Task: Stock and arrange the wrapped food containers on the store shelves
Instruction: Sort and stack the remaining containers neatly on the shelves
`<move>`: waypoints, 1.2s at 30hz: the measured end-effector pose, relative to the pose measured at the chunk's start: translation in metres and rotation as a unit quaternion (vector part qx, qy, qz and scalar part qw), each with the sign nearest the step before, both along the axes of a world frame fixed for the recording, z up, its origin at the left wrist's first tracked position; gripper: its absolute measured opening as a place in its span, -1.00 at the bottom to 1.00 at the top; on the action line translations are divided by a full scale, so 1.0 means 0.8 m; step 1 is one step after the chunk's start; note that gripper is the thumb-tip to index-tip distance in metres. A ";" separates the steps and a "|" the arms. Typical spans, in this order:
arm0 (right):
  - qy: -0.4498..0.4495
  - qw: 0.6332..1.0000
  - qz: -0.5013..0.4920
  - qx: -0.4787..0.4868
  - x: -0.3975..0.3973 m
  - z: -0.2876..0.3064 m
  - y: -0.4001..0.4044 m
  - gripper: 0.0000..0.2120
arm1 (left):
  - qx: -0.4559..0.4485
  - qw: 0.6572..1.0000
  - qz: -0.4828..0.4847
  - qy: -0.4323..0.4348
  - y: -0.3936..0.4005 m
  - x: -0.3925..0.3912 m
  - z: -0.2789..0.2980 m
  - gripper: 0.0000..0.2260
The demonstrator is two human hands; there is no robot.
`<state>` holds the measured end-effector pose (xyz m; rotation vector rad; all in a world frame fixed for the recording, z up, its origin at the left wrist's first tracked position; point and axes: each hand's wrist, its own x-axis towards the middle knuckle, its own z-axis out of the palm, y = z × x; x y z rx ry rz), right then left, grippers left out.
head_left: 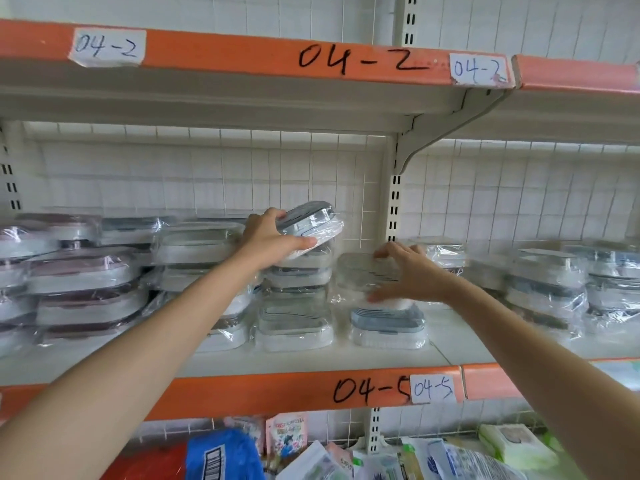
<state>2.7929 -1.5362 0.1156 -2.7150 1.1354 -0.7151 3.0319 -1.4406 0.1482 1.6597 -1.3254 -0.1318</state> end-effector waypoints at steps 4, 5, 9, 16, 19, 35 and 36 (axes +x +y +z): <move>0.000 0.997 0.068 0.040 0.070 -0.012 0.017 -0.24 | -0.022 0.998 -0.040 0.033 0.016 0.000 0.004 -0.40; -0.019 0.995 0.073 0.061 0.086 -0.017 0.021 -0.25 | -0.025 0.998 -0.039 0.030 0.019 0.000 0.004 -0.39; -0.024 0.989 0.102 0.103 0.121 -0.041 0.023 -0.35 | -0.020 0.999 -0.032 0.013 0.027 0.003 0.005 -0.37; -0.045 0.979 0.122 0.158 0.103 -0.036 0.014 -0.39 | -0.018 0.999 -0.032 0.021 0.026 0.005 0.003 -0.37; -0.065 0.978 0.120 0.157 0.092 -0.038 0.010 -0.36 | -0.011 0.999 -0.032 0.010 0.022 0.001 0.000 -0.38; 0.050 0.981 -0.181 -0.045 -0.079 0.002 -0.096 -0.20 | 0.040 0.988 -0.097 -0.111 -0.070 -0.071 -0.029 -0.26; 0.068 0.979 -0.189 -0.037 -0.082 -0.001 -0.104 -0.16 | 0.034 0.990 -0.090 -0.108 -0.073 -0.069 -0.030 -0.25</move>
